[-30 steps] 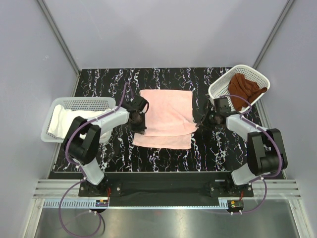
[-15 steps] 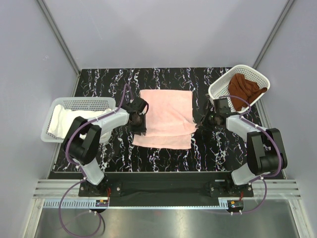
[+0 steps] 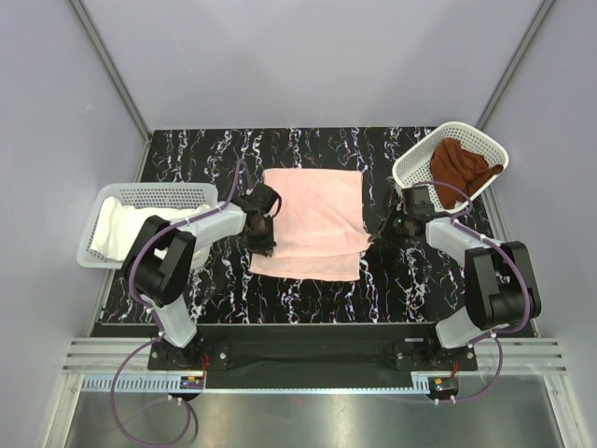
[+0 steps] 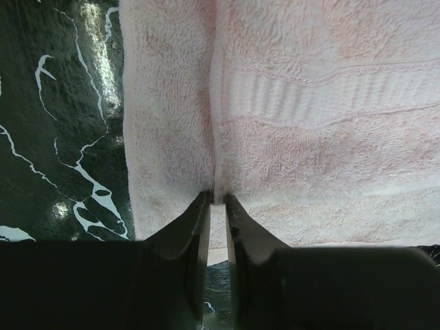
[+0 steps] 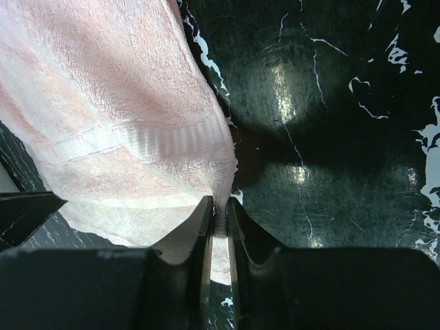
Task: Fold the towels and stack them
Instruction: Fold the towel
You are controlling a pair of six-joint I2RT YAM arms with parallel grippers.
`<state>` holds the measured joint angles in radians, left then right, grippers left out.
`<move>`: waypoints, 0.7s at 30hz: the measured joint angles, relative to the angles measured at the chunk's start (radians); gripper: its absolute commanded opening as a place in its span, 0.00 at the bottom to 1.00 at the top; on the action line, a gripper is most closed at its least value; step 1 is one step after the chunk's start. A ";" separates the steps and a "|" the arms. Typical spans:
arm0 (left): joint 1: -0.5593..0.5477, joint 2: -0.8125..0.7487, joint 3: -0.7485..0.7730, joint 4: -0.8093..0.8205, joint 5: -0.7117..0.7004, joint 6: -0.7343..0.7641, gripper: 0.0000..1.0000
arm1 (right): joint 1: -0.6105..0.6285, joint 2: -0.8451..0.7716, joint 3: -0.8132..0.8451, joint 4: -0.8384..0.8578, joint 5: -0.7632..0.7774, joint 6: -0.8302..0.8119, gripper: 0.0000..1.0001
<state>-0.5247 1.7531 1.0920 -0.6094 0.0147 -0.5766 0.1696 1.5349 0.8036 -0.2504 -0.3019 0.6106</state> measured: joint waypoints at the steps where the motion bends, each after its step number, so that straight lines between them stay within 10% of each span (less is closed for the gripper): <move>1: 0.000 0.000 0.001 -0.002 -0.003 0.000 0.18 | 0.000 0.000 -0.001 0.000 0.000 0.000 0.20; 21: 0.000 0.011 0.026 -0.010 -0.023 0.004 0.17 | 0.000 0.000 -0.006 0.003 0.000 0.000 0.20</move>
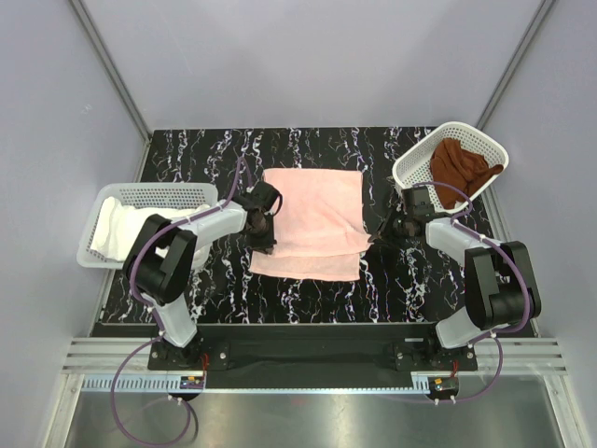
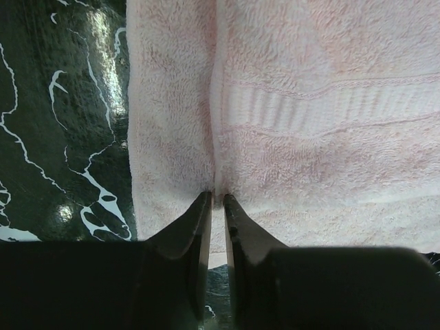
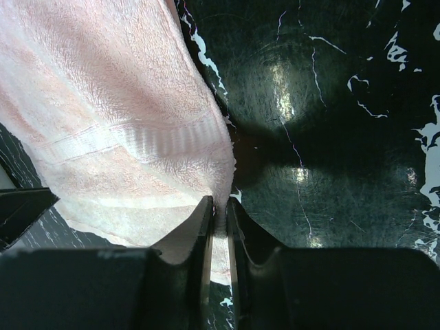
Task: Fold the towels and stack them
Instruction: Fold the towel
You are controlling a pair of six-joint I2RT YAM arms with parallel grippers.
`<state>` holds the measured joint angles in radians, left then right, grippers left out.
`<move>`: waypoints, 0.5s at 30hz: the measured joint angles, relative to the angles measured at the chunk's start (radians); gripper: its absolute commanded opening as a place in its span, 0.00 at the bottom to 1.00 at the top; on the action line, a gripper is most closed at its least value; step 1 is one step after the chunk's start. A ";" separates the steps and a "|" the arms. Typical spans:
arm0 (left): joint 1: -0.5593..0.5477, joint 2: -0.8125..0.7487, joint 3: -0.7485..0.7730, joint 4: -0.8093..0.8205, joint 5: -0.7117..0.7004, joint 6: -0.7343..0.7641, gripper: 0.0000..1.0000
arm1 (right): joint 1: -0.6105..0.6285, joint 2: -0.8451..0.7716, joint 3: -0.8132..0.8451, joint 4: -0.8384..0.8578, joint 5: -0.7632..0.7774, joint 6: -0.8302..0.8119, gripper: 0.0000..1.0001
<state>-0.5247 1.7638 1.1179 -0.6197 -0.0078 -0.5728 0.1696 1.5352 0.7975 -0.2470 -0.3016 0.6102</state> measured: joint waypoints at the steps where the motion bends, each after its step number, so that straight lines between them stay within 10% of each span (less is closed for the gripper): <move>1: 0.000 0.002 0.000 0.000 0.000 0.000 0.17 | 0.000 0.000 0.000 0.000 0.000 0.000 0.20; 15: -0.003 0.006 0.025 -0.019 0.000 0.004 0.00 | 0.000 0.000 0.000 -0.002 0.000 -0.002 0.24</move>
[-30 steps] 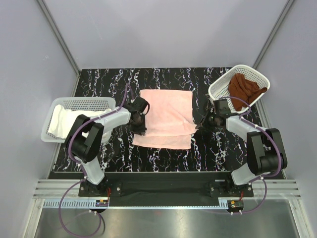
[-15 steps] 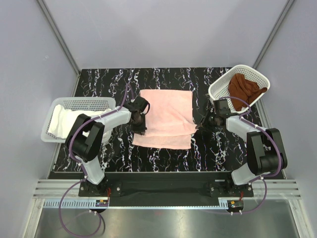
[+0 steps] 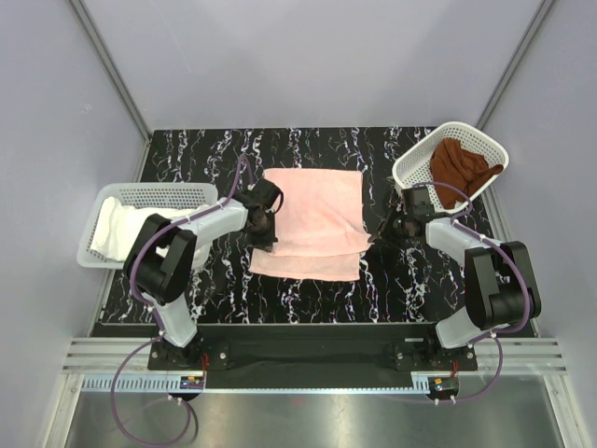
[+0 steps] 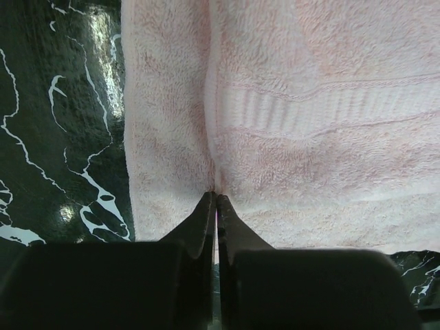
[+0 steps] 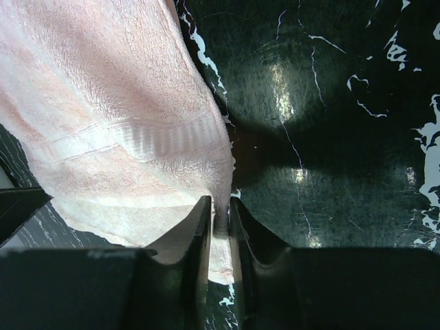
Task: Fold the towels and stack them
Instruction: Fold the towel
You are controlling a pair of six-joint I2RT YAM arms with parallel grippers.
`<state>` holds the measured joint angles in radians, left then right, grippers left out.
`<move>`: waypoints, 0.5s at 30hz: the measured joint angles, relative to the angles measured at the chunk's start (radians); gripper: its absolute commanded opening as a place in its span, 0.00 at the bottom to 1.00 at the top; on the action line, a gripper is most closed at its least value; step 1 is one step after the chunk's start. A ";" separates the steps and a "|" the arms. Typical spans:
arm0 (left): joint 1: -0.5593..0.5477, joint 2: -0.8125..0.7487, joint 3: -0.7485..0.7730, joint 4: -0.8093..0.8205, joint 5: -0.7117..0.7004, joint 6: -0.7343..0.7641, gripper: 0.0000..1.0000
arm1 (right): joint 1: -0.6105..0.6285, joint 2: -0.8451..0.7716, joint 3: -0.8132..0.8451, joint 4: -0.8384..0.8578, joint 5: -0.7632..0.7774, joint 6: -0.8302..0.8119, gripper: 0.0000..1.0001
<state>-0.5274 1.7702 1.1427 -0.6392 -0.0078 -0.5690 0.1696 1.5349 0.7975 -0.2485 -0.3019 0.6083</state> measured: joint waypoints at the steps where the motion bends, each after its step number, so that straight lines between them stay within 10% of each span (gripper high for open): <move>1: 0.000 0.000 0.005 -0.003 0.000 0.000 0.00 | 0.000 0.000 0.000 -0.001 0.000 -0.001 0.30; 6: -0.002 -0.005 0.020 -0.023 0.000 0.000 0.00 | 0.000 0.000 0.000 -0.004 0.000 -0.008 0.32; 15: -0.003 -0.015 0.027 -0.047 -0.005 0.005 0.00 | 0.000 0.000 0.000 -0.004 -0.005 -0.009 0.06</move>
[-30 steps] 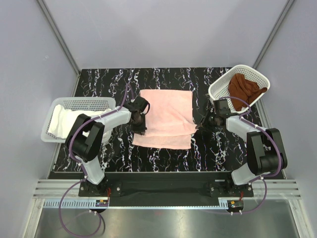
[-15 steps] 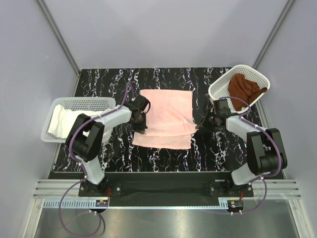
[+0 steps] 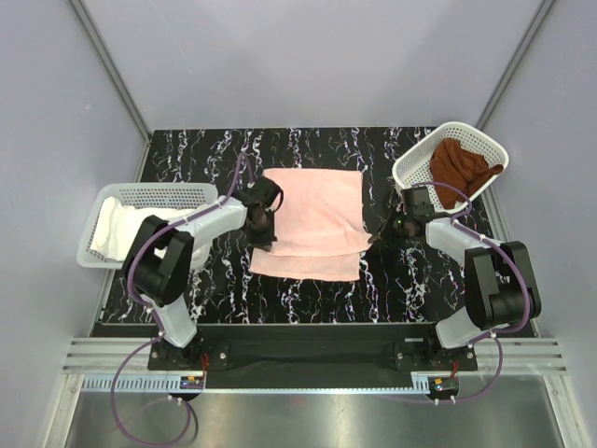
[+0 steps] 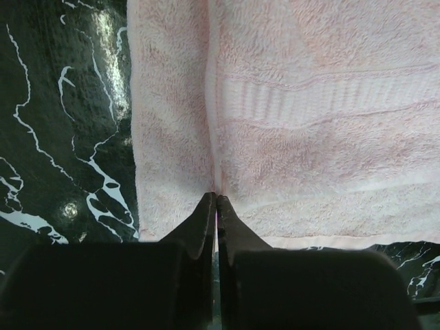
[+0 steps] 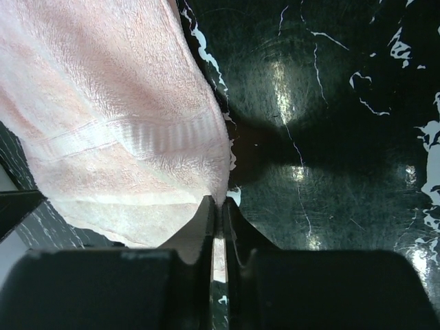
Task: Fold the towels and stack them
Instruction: Fold the towel
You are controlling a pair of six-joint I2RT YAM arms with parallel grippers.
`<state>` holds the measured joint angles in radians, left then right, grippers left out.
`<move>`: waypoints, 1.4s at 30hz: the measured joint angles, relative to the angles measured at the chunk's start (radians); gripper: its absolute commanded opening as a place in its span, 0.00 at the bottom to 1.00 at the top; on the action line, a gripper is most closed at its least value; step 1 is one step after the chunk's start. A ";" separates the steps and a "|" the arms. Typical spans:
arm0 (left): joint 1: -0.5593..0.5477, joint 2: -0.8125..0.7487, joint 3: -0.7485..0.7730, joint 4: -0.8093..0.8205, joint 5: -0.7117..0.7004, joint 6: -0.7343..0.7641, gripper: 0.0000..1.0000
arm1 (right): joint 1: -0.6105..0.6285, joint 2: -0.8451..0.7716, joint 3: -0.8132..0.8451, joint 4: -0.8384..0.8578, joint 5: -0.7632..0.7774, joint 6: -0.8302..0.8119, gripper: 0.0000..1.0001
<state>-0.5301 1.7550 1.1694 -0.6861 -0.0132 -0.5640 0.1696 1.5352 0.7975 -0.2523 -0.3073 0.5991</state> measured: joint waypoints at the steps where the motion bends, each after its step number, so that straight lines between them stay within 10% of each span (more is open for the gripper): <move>1: 0.000 0.000 0.007 -0.012 -0.002 0.003 0.00 | 0.000 0.000 0.000 -0.001 -0.001 -0.002 0.03; 13: 0.020 -0.072 0.270 -0.233 -0.120 0.109 0.00 | 0.001 -0.095 0.088 -0.062 -0.130 0.036 0.00; 21: 0.027 -0.173 0.030 -0.217 -0.105 0.138 0.00 | 0.077 -0.182 -0.173 0.077 -0.187 0.114 0.24; 31: 0.027 -0.119 -0.118 -0.132 -0.064 0.138 0.00 | 0.126 -0.106 -0.269 0.169 -0.181 0.142 0.00; 42: 0.027 -0.123 -0.117 -0.106 -0.042 0.139 0.00 | 0.133 -0.171 -0.193 0.074 -0.111 0.122 0.09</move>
<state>-0.5026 1.6318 1.0523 -0.7921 -0.0555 -0.4252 0.3027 1.3640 0.6041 -0.1780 -0.4183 0.7208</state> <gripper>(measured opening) 0.009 0.011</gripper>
